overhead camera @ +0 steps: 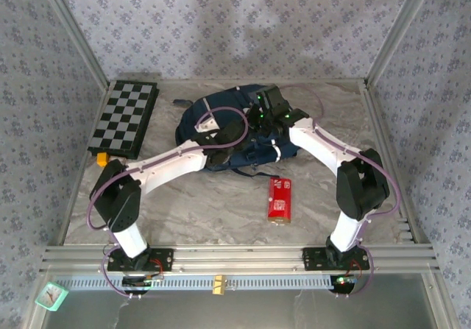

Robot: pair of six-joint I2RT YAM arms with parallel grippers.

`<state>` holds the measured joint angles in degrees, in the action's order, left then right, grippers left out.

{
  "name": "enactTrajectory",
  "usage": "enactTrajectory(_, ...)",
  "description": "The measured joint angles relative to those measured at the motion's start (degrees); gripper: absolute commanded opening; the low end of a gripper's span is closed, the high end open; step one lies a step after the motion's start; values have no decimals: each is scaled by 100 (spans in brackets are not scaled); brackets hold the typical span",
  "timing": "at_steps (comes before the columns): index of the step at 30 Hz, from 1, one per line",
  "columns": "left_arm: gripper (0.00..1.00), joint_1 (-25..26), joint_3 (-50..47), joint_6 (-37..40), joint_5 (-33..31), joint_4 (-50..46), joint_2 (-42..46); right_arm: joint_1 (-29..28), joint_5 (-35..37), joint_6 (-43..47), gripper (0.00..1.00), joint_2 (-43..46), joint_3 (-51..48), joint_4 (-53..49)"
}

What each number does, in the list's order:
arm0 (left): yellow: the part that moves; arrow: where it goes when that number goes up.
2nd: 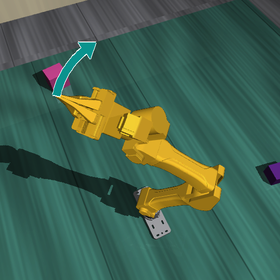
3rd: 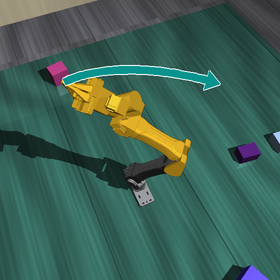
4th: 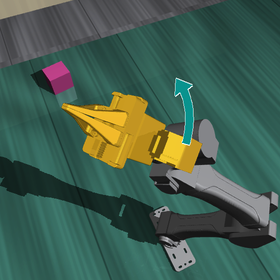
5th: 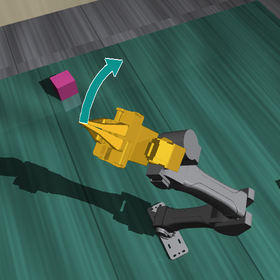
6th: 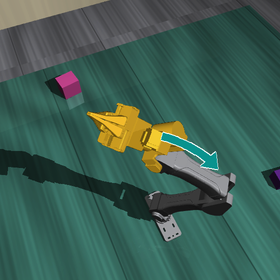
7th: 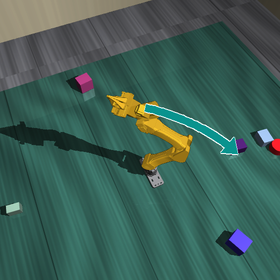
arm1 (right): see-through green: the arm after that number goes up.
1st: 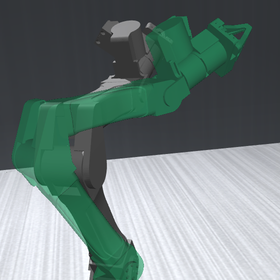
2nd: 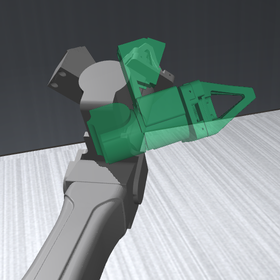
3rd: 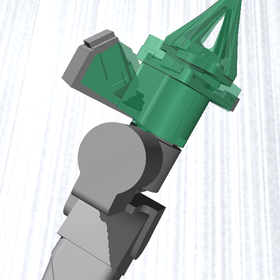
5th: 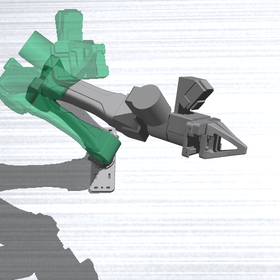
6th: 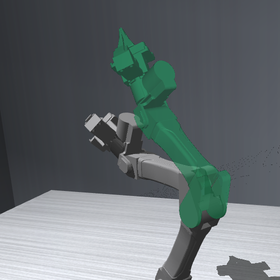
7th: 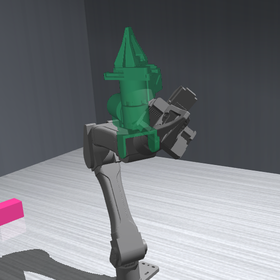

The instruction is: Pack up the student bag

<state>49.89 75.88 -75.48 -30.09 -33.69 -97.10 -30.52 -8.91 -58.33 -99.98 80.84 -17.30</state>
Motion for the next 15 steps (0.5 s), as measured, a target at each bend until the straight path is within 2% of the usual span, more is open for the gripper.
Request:
enactTrajectory(5, 83, -4, -424, -116, -282, -437, 522, -7, -55, 0, 0, 0, -2, 13)
enactTrajectory(9, 80, -7, -575, 13, -431, -625, 811, -4, -55, -2, 0, 0, -2, 44)
enactTrajectory(15, 73, -39, -555, 1043, -151, -341, 1064, -2, -55, -22, 0, 0, -2, 44)
